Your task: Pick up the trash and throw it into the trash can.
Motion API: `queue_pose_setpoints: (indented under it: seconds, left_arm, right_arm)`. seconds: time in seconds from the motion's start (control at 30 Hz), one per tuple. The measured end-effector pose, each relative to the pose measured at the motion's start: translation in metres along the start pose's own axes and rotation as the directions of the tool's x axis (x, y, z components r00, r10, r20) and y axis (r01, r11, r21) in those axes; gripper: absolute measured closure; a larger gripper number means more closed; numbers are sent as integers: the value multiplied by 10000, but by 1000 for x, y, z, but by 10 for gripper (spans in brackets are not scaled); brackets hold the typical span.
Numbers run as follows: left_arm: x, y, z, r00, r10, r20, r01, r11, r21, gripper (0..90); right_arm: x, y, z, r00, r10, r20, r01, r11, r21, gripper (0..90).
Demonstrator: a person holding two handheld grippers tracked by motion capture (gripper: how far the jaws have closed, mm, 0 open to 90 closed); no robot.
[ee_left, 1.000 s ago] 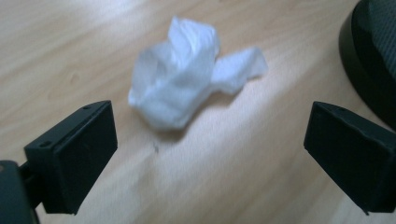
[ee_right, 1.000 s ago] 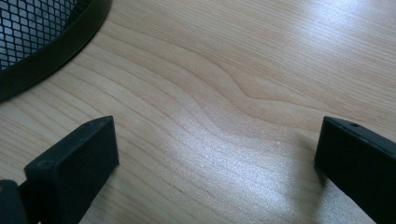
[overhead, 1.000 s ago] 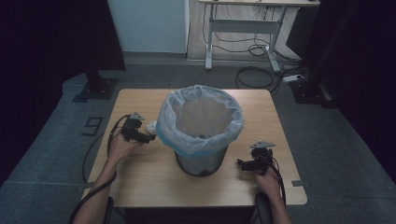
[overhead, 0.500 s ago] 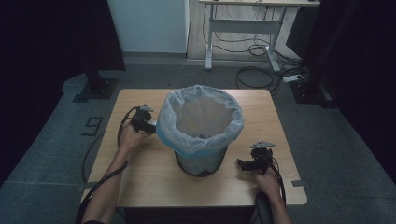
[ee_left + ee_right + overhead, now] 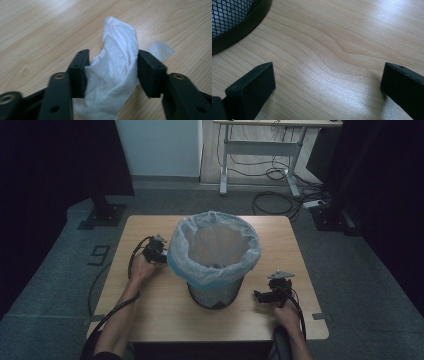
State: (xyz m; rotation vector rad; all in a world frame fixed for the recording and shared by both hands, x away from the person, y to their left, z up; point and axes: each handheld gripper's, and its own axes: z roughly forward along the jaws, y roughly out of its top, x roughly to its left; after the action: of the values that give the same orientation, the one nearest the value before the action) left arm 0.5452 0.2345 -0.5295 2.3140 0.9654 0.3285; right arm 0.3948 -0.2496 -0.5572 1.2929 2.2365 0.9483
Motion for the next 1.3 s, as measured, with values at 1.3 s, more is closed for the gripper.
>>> queue_pose_setpoints:
  seconds: [1.3]
  left_arm:
    - [10, 32, -86, 9939, -428, 1012, 478, 9977, -477, 713]
  right_arm:
    - [1, 0, 0, 10000, -6, -8, 6, 10000, 7, 0]
